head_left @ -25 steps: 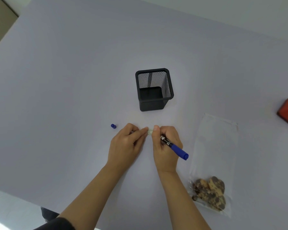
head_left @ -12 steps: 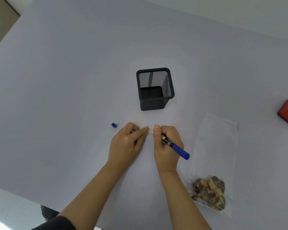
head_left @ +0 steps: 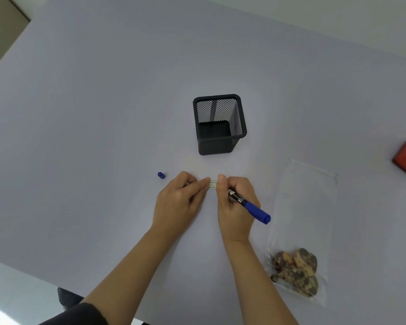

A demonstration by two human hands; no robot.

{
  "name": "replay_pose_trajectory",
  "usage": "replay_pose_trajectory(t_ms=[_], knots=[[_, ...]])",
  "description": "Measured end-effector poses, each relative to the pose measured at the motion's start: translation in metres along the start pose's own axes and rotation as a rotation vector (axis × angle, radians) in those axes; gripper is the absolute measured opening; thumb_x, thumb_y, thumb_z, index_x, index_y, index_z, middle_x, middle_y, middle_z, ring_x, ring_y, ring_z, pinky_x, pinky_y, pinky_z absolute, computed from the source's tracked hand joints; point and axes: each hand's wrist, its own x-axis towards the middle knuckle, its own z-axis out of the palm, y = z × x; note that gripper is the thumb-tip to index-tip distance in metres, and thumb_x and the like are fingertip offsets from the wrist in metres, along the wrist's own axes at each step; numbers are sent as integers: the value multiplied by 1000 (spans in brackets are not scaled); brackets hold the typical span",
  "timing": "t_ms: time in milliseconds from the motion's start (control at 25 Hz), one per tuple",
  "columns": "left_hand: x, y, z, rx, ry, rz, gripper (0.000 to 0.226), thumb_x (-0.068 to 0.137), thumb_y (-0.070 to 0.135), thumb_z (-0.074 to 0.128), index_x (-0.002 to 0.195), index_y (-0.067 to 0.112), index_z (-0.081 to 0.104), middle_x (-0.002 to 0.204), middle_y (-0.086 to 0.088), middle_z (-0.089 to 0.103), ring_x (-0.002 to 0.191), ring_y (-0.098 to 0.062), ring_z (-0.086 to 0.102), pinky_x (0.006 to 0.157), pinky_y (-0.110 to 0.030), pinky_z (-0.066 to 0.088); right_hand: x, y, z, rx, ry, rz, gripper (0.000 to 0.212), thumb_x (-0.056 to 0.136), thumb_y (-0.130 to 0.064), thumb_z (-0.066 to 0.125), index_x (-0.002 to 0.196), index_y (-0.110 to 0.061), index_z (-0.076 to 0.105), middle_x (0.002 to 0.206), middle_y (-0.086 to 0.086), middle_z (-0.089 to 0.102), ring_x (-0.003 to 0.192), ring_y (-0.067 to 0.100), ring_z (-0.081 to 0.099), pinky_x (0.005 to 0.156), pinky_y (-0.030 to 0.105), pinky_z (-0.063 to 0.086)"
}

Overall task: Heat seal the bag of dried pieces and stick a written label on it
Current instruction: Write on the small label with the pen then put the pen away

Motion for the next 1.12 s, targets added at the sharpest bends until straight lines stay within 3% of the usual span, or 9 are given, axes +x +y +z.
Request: replay_pose_trajectory(t_ms=[480, 680, 880, 1120], knots=[[-1, -1, -2, -8, -13, 7, 25, 87, 26, 55, 100, 14, 74, 75, -3, 59, 56, -15, 53, 46, -22, 42, -1, 0, 2, 21, -24, 25, 33, 91, -36, 49, 67, -14, 48, 61, -3, 47, 56, 7, 43, 55, 10, 39], [1, -1, -2, -7, -18, 1, 25, 88, 27, 55, 101, 15, 73, 75, -3, 59, 56, -14, 52, 45, -24, 44, 0, 3, 3, 2, -29, 23, 36, 91, -28, 52, 63, -5, 47, 59, 1, 46, 54, 12, 42, 53, 13, 39], [0, -2, -1, -9, -19, 0, 26, 88, 27, 54, 101, 15, 73, 75, -3, 59, 57, -16, 53, 45, -28, 46, 0, 1, 2, -48, -37, -46, 31, 89, -19, 51, 62, -4, 48, 61, -2, 45, 57, 10, 42, 58, 5, 37], [0, -1, -1, -11, -11, 6, 26, 87, 27, 54, 100, 15, 73, 75, -4, 59, 56, -17, 54, 44, -29, 47, 1, 1, 2, -61, -21, -46, 32, 89, -20, 51, 61, -4, 48, 62, -3, 44, 58, 12, 42, 58, 4, 36]])
